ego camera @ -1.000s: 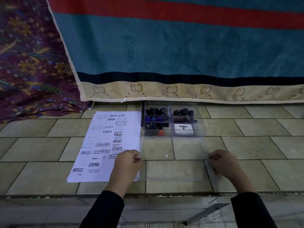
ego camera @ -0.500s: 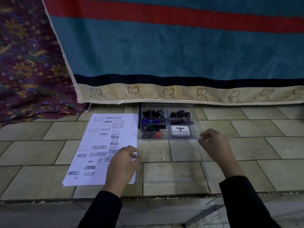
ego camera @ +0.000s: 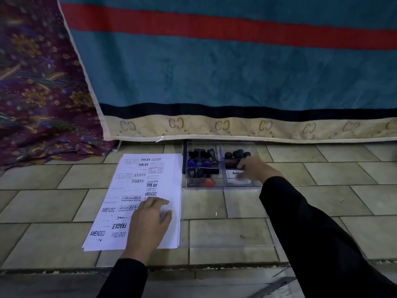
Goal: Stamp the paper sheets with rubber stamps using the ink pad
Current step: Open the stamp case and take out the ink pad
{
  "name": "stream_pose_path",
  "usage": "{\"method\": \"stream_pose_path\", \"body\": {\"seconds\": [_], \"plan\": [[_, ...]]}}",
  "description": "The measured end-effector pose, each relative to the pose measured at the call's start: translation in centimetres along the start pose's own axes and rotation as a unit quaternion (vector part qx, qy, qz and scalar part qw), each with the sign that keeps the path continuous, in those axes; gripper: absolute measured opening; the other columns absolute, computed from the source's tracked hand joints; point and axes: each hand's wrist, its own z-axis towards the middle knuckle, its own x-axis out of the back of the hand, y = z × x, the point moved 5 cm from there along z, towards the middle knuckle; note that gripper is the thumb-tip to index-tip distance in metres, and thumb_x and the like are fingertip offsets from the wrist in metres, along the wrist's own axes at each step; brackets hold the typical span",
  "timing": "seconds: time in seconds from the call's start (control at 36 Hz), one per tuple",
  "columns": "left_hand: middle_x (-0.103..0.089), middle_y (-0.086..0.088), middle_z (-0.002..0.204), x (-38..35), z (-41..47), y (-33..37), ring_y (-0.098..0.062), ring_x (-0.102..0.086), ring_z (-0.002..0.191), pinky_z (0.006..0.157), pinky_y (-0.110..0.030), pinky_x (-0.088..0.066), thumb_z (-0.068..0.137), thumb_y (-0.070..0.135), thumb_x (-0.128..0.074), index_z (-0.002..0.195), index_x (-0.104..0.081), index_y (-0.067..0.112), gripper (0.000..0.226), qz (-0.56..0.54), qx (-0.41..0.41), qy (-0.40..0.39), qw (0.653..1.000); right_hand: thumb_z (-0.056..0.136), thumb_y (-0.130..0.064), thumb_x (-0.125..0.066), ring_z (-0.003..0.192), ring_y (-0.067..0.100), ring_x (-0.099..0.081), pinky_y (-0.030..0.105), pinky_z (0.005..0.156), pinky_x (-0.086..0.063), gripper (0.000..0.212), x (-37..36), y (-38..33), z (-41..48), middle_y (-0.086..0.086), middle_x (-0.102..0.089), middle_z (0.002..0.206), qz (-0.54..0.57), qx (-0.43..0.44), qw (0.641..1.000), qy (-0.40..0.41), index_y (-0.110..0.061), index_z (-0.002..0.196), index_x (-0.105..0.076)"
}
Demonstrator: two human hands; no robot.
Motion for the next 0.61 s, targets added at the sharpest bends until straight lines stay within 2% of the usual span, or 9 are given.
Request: {"method": "stream_pose_path", "body": {"seconds": [0.06, 0.11, 0.17, 0.25, 0.36, 0.42, 0.53, 0.61], "plan": [[-0.063, 0.003, 0.105, -0.3, -0.1, -0.1, -0.022, -0.057, 0.093, 0.077, -0.038, -0.049, 0.079, 0.037, -0.053, 0.101, -0.068, 0.020, 0.032, 0.017, -0.004, -0.006, 1.000, 0.079, -0.032, -0.071, 0.104, 0.027, -0.055, 0.027, 0.085, -0.043, 0.034, 0.1, -0.1, 0.2, 0.010, -0.059, 0.110, -0.013, -0.007, 1.000, -0.012, -0.014, 0.107, -0.067], [-0.063, 0.004, 0.104, -0.5, -0.1, -0.2, -0.022, -0.057, 0.093, 0.077, -0.039, -0.049, 0.077, 0.039, -0.051, 0.100, -0.068, 0.021, 0.034, 0.025, -0.003, -0.007, 1.000, 0.077, -0.032, -0.072, 0.096, 0.026, -0.055, 0.026, 0.078, -0.043, 0.029, 0.1, -0.2, 0.3, 0.010, -0.059, 0.101, -0.023, -0.009, 0.999, -0.027, -0.013, 0.099, -0.067], [-0.063, 0.004, 0.103, -0.7, -0.1, -0.3, -0.022, -0.058, 0.092, 0.076, -0.039, -0.049, 0.077, 0.038, -0.055, 0.099, -0.068, 0.022, 0.030, 0.027, -0.004, -0.004, 1.000, 0.074, -0.030, -0.074, 0.089, 0.025, -0.055, 0.026, 0.073, -0.042, 0.027, 0.0, -0.2, 0.6, 0.010, -0.056, 0.092, -0.028, -0.008, 0.999, -0.033, -0.011, 0.091, -0.065], [-0.061, 0.005, 0.103, -0.9, -0.1, -0.5, -0.022, -0.056, 0.093, 0.077, -0.039, -0.048, 0.078, 0.030, -0.069, 0.100, -0.067, 0.022, 0.023, 0.028, 0.000, -0.005, 1.000, 0.068, -0.027, -0.079, 0.091, 0.027, -0.059, 0.028, 0.075, -0.048, 0.042, 0.1, 0.0, 0.9, 0.011, -0.060, 0.098, -0.003, -0.017, 0.999, -0.036, -0.008, 0.103, -0.065], [-0.060, 0.006, 0.102, -1.0, -0.1, -0.7, -0.021, -0.056, 0.093, 0.077, -0.039, -0.048, 0.078, 0.028, -0.071, 0.100, -0.066, 0.023, 0.024, 0.021, -0.002, -0.004, 1.000, 0.068, -0.019, -0.081, 0.084, 0.019, -0.052, 0.024, 0.068, -0.039, 0.026, 0.9, 0.0, 0.3, 0.006, -0.058, 0.093, 0.031, 0.007, 0.999, -0.031, -0.013, 0.085, -0.062], [-0.060, 0.006, 0.104, -0.9, 0.0, -0.6, -0.020, -0.055, 0.095, 0.079, -0.038, -0.047, 0.079, 0.029, -0.069, 0.101, -0.066, 0.023, 0.023, 0.014, -0.001, -0.007, 1.000, 0.067, -0.017, -0.082, 0.086, 0.018, -0.052, 0.023, 0.063, -0.038, 0.030, 1.4, 0.1, -0.1, 0.000, -0.054, 0.092, 0.058, 0.018, 0.998, -0.014, -0.018, 0.083, -0.057], [-0.060, 0.007, 0.107, -0.4, 0.4, -0.4, -0.018, -0.053, 0.098, 0.083, -0.036, -0.045, 0.084, 0.032, -0.065, 0.108, -0.065, 0.024, 0.025, -0.017, 0.019, -0.015, 1.000, 0.072, -0.008, -0.076, 0.082, 0.018, -0.056, 0.018, 0.055, -0.038, 0.023, 3.3, 0.2, -1.1, 0.002, -0.059, 0.088, 0.134, 0.035, 0.988, 0.075, -0.017, 0.087, -0.061], [-0.060, 0.009, 0.108, 0.1, 0.8, 0.0, -0.014, -0.053, 0.098, 0.085, -0.036, -0.045, 0.085, 0.032, -0.065, 0.112, -0.063, 0.025, 0.027, -0.055, 0.008, -0.006, 0.998, 0.078, -0.007, -0.071, 0.074, 0.018, -0.054, 0.025, 0.058, -0.044, 0.022, 4.9, -0.4, -3.1, 0.005, -0.059, 0.083, 0.253, 0.038, 0.957, 0.138, -0.013, 0.098, -0.061]]}}
